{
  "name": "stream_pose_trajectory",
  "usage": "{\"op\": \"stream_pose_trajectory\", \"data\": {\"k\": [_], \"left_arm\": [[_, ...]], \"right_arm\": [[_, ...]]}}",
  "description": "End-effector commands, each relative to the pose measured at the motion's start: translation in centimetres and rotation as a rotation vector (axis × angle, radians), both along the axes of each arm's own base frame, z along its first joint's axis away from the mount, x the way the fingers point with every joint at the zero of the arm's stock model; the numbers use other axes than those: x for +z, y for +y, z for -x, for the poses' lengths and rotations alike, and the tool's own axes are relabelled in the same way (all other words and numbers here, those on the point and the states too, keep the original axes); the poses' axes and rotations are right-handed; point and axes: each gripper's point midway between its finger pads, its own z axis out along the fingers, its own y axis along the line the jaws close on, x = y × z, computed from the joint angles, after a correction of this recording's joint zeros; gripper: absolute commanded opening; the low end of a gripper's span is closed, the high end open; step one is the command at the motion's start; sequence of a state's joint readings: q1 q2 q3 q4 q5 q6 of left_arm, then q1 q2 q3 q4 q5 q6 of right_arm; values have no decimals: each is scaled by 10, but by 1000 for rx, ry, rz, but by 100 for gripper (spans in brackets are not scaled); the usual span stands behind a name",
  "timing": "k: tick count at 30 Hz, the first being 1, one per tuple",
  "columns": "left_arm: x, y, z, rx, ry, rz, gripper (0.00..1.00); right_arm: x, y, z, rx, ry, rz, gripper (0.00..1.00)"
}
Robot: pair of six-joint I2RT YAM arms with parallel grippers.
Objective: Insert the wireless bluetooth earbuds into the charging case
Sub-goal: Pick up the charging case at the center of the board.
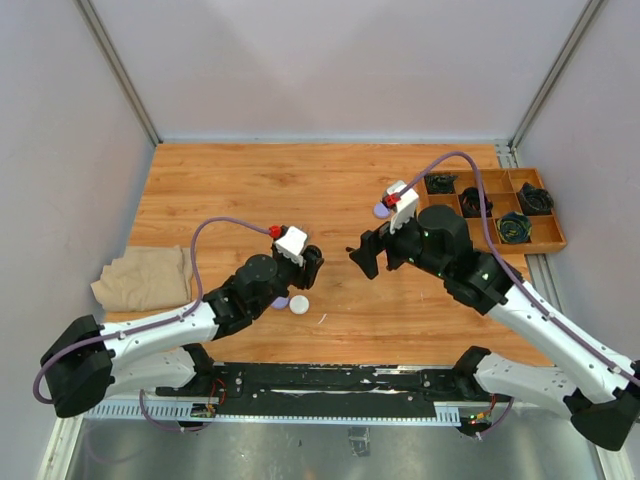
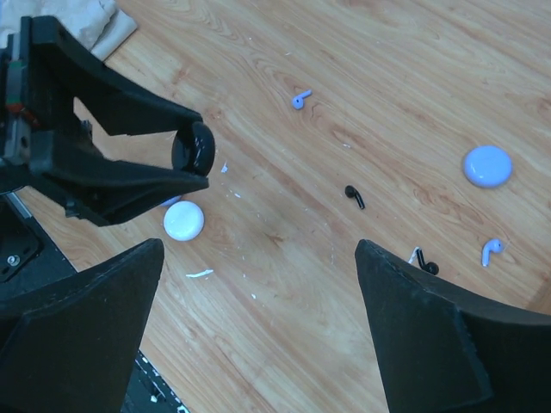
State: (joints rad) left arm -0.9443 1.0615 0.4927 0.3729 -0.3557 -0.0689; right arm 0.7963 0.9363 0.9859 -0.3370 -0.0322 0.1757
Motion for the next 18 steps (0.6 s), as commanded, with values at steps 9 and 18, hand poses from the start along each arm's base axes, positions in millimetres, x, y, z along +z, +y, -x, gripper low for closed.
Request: {"op": "stream_pose_trajectory", "data": {"k": [9,18], "left_arm": [[48,-17,24,-229,-317,62,50],[59,-21,32,-291,-430,40,51]], "right_arm": [[10,36,-11,137,128,-53,82],[2,54,-10,207,214,-46,72]]}}
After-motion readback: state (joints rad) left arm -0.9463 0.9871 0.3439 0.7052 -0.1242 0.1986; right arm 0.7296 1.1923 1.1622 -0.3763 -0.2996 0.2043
